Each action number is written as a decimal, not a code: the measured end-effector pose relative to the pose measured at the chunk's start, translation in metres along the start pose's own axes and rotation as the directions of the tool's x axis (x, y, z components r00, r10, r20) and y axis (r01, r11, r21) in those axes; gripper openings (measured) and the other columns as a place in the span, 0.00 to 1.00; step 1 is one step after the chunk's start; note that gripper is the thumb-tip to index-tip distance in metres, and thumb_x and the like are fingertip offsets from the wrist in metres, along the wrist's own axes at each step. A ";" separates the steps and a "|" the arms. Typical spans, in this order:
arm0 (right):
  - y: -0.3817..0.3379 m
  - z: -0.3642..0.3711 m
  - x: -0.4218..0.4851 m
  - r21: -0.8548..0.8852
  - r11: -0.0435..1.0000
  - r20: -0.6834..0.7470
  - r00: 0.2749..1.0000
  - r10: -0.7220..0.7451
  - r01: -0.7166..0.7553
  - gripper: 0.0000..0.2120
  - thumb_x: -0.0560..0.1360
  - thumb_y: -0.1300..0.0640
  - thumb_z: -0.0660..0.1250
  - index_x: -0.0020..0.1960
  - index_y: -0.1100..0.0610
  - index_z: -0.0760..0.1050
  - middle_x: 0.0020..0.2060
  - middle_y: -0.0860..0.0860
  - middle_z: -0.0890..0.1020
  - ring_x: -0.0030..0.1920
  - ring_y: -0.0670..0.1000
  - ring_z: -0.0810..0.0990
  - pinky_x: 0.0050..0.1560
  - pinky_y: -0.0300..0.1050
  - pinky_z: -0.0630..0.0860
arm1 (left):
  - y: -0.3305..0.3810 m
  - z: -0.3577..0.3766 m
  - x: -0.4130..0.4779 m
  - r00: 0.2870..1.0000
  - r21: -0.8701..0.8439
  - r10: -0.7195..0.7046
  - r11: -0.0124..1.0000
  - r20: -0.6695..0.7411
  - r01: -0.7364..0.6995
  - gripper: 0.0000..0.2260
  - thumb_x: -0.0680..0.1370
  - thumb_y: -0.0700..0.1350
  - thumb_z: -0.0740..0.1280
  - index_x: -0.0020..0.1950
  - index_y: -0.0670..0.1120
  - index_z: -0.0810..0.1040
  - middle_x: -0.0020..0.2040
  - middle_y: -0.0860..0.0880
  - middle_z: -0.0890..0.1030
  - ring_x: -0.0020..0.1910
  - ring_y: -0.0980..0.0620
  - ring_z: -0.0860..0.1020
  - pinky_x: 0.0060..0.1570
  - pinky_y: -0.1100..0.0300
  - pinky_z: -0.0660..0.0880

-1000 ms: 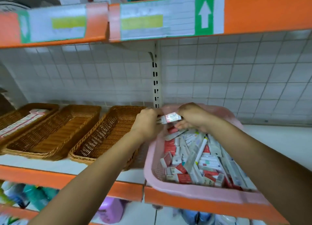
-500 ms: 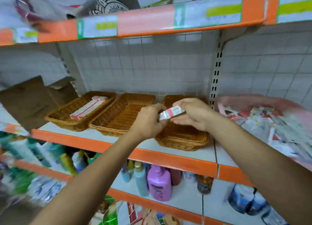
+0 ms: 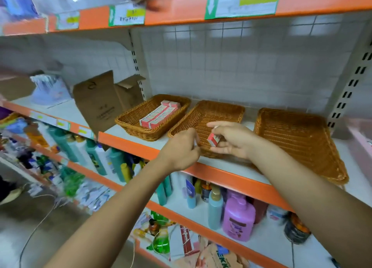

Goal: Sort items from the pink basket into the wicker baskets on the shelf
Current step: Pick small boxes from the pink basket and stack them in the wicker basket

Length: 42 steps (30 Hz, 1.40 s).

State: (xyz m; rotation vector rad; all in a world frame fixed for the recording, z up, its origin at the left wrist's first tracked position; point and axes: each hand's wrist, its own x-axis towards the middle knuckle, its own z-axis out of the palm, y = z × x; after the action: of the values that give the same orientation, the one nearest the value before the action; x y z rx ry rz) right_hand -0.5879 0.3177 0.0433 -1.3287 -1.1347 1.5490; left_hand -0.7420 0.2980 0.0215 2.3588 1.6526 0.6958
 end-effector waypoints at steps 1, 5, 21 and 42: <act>-0.002 0.008 0.008 -0.001 1.000 0.002 1.000 0.002 -0.002 0.11 0.79 0.65 0.59 0.58 0.54 0.74 0.42 0.53 0.76 0.41 0.50 0.77 0.51 0.51 0.77 | -0.009 -0.004 0.002 1.000 0.029 -0.016 0.999 -0.001 0.016 0.05 0.74 0.43 0.63 0.49 0.47 0.71 0.47 0.47 0.77 0.49 0.46 0.75 0.43 0.59 0.66; -0.013 0.041 0.048 -0.059 0.998 0.025 1.000 0.017 -0.016 0.03 0.76 0.65 0.64 0.49 0.60 0.73 0.39 0.54 0.77 0.38 0.49 0.78 0.48 0.48 0.78 | -0.052 -0.016 0.020 0.998 0.171 -0.053 0.984 -0.035 0.058 0.05 0.73 0.48 0.65 0.47 0.51 0.71 0.47 0.47 0.80 0.46 0.43 0.78 0.40 0.56 0.71; -0.055 0.112 0.196 -0.701 0.622 0.043 0.891 -0.451 0.349 0.19 0.67 0.66 0.69 0.56 0.53 0.78 0.46 0.48 0.82 0.53 0.51 0.79 0.59 0.46 0.75 | -0.162 -0.053 0.131 0.988 0.351 0.013 0.936 -0.153 0.042 0.22 0.79 0.53 0.61 0.72 0.50 0.63 0.50 0.45 0.82 0.47 0.44 0.80 0.39 0.55 0.73; -0.042 0.153 0.295 -0.924 0.349 -0.314 0.829 -0.463 -0.155 0.11 0.77 0.54 0.65 0.57 0.58 0.76 0.57 0.55 0.78 0.57 0.53 0.75 0.55 0.43 0.71 | -0.275 -0.041 0.244 0.986 0.131 0.033 0.990 0.161 -0.054 0.18 0.76 0.44 0.64 0.63 0.42 0.65 0.58 0.42 0.75 0.57 0.42 0.75 0.51 0.53 0.72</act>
State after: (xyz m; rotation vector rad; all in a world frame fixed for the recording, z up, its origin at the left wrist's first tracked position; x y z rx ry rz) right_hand -0.7809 0.5887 0.0061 -2.1004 -1.7755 0.1071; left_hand -0.9253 0.6188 0.0133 2.4769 1.6318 0.4019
